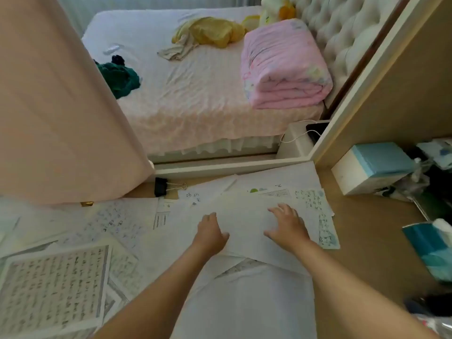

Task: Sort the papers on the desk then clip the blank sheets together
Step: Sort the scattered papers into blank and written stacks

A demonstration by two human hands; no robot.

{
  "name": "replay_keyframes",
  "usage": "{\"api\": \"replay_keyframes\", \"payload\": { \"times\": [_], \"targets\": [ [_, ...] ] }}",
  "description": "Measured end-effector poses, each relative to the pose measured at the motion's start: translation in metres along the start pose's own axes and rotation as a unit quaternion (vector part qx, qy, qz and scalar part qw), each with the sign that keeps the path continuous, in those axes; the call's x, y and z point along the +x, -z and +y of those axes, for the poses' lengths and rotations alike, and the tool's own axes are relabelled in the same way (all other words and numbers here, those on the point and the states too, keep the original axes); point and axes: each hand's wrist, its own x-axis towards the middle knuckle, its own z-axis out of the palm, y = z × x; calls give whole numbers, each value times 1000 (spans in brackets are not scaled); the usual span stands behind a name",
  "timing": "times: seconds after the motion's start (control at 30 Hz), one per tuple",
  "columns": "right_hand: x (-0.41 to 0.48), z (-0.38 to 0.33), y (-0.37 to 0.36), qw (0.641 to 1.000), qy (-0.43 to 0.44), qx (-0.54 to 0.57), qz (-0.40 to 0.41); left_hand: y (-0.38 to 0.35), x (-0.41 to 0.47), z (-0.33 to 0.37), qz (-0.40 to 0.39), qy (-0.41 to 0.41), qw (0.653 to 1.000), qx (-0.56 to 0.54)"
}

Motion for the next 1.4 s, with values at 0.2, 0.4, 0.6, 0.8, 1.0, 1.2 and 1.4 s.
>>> {"api": "replay_keyframes", "payload": {
  "times": [0.2, 0.4, 0.6, 0.8, 1.0, 1.2, 1.4],
  "targets": [
    [-1, 3, -40, 997, -2, -44, -57, -25, 17, 14, 35, 152, 982, -105],
    [2, 7, -34, 995, 41, -81, -34, -21, 24, 9, 2, 121, 985, -126],
    [39, -1, 7, 999, 50, 10, -6, 9, 13, 12, 28, -38, 992, -118],
    [34, -16, 24, 980, 20, 185, -73, 46, 14, -26, 107, -67, 990, -66],
    [5, -18, 1, 932, -133, 334, -33, 61, 26, -87, 32, 18, 983, 179],
    [-26, -35, -37, 903, -224, 365, 27, 53, 26, -110, 71, -3, 977, 200],
    [-47, -68, -61, 893, -256, 366, 59, 64, 16, -138, 24, -10, 1000, -16]
  ]
}}
